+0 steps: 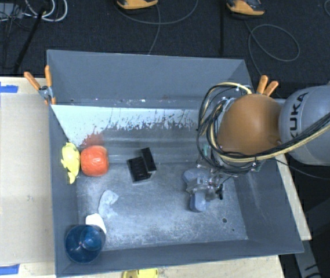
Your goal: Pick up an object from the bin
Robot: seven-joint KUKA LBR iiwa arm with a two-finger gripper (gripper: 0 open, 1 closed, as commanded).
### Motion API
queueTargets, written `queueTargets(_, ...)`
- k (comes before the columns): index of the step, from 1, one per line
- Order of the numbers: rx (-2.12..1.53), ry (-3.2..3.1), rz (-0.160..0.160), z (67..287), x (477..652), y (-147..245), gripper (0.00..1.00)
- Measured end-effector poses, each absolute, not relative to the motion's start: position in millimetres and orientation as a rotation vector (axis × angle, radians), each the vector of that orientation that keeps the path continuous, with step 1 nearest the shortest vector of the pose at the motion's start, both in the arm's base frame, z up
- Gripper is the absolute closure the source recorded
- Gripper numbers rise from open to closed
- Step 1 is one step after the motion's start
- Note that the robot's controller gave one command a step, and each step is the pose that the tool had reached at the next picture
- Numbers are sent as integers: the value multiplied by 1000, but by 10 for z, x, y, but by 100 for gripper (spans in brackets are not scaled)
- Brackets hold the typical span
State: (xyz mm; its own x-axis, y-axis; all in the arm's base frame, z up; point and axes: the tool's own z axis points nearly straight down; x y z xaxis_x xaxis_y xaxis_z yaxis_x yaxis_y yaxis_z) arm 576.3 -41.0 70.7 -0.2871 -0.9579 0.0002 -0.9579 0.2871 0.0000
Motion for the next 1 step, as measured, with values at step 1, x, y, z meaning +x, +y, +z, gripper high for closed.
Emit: queueTargets(1, 1875, -2521, 0, 706, 5763, -411, 100)
